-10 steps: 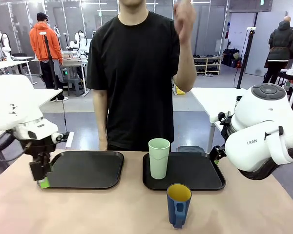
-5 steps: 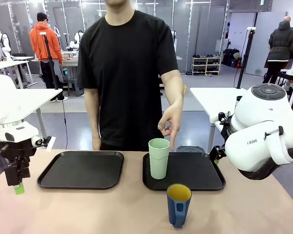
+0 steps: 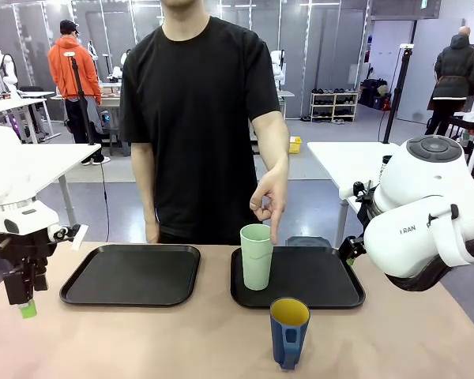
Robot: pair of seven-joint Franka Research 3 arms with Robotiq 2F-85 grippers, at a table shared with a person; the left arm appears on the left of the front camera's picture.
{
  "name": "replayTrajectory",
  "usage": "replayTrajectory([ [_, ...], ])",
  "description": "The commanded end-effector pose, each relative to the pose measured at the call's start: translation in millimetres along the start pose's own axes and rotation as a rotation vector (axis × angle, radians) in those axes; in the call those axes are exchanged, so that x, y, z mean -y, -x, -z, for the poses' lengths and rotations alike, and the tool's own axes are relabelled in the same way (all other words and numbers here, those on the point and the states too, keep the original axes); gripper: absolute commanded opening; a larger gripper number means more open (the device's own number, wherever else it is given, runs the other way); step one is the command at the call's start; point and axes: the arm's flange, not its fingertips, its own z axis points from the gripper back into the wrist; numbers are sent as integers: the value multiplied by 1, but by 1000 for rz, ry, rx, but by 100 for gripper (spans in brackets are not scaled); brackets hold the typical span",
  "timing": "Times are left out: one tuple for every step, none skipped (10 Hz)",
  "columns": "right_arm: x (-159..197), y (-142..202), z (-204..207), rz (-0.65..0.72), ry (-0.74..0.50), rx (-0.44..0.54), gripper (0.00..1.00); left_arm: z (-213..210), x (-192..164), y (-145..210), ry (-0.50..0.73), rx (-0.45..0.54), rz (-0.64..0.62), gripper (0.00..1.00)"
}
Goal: Sort and store the cups by type.
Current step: Pick up the Handle plastic cup and place it into the empty Flat Tray.
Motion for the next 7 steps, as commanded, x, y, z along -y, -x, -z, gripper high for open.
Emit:
replayTrajectory([
  [0, -1, 0, 0, 0, 1, 100, -4, 0, -2, -1, -4, -15, 100],
  [0, -1, 0, 0, 0, 1, 100, -4, 0, -2, -1, -4, -15, 100],
  [0, -1, 0, 0, 0, 1, 100, -4, 0, -2, -1, -4, -15, 100],
  [0, 0, 0, 0, 0, 0, 100, -4, 0, -2, -1, -4, -15, 100],
  [8, -1, 4, -120, -59, 15, 100, -4, 0, -2, -1, -4, -15, 100],
  [15, 0, 3, -256, -100, 51, 100, -4, 0, -2, -1, -4, -15, 100],
  [23, 0, 1, -380, -188, 51, 100, -4, 0, -2, -1, -4, -15, 100],
])
